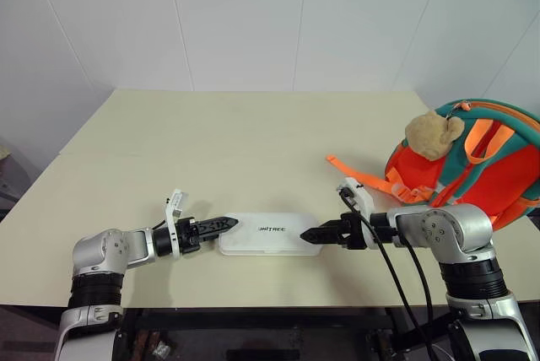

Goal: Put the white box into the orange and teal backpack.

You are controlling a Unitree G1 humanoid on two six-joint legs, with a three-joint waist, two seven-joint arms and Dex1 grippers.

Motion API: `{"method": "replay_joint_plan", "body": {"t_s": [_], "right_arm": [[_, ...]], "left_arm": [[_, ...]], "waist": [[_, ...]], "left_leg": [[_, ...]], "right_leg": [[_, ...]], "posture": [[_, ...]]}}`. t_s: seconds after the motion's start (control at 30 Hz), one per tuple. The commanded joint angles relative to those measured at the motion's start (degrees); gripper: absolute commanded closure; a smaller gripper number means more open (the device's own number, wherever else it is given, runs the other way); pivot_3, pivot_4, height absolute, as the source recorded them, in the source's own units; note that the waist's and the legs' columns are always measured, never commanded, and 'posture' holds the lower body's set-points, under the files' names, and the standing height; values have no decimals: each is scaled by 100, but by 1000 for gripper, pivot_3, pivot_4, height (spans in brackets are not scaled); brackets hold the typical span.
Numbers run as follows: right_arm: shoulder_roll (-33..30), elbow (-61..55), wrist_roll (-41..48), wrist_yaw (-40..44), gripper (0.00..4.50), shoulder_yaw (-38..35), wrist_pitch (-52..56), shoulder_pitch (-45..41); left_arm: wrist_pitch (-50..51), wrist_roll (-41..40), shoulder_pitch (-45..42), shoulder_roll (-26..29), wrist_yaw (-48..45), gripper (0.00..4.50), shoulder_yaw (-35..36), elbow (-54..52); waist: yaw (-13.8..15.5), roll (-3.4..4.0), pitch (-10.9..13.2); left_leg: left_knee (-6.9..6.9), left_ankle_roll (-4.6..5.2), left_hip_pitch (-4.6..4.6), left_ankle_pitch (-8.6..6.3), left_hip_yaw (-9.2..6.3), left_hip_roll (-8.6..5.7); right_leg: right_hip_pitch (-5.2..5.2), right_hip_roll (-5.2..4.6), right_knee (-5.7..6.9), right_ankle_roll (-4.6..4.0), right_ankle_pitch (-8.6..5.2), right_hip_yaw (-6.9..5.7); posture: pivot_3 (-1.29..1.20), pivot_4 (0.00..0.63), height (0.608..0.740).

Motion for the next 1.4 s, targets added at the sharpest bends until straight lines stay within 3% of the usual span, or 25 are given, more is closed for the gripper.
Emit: {"method": "replay_joint_plan", "body": {"t_s": [0.03,0.3,0.57,0.67,0.8,0.9,1.17,1.27,1.4], "right_arm": [[353,-368,372,132,0,101,-98,-48],[434,-472,409,38,0,43,-70,56],[494,-511,440,-40,0,6,-59,93],[503,-512,445,-52,0,-4,-58,105],[530,-525,451,-67,0,-25,-52,119],[550,-533,456,-79,0,-31,-56,134],[639,-562,449,-116,0,-56,-57,179],[651,-580,444,-121,0,-70,-45,189],[632,-607,435,-119,0,-110,-22,211]], "left_arm": [[634,-352,60,-621,-16,51,-364,209],[1247,-504,-331,-1029,517,51,660,584],[1204,-310,-45,-815,321,51,-135,184],[970,-160,61,-594,128,51,-710,1],[106,434,186,61,-428,51,-2070,-321],[57,439,-24,35,-493,51,-1954,-23],[298,167,-516,-395,-487,51,-1384,635],[344,178,-543,-462,-450,680,-1362,609],[419,118,-563,-449,-430,1968,-1205,638]], "waist": [[1,0,0],[-1,-1,0],[-13,0,0],[-23,2,-1],[-28,8,-22],[-30,52,-64],[9,52,-64],[-3,51,-64],[-24,45,-60]], "left_leg": [[0,1,0,-2,0,0],[-2,2,-3,-8,0,-1],[-6,-5,-3,-13,1,0],[-8,-7,-1,-19,3,0],[-17,-13,1,-28,5,0],[-18,-7,2,-37,11,1],[-7,14,-5,-49,9,-2],[-8,15,-6,-50,9,-2],[-11,13,-7,-52,10,-1]], "right_leg": [[0,0,0,0,0,0],[-1,0,-7,2,1,0],[-3,0,-9,5,2,-1],[-3,0,-10,5,1,-1],[-5,1,-13,5,0,-1],[-3,0,-24,2,-2,-1],[11,-1,-46,4,-5,0],[11,-1,-48,6,-4,0],[6,0,-48,12,-4,-1]], "posture": [[0,150,740],[0,150,740],[0,150,740],[0,150,740],[0,150,740],[0,150,740],[0,150,740],[0,150,740],[0,150,740]]}}
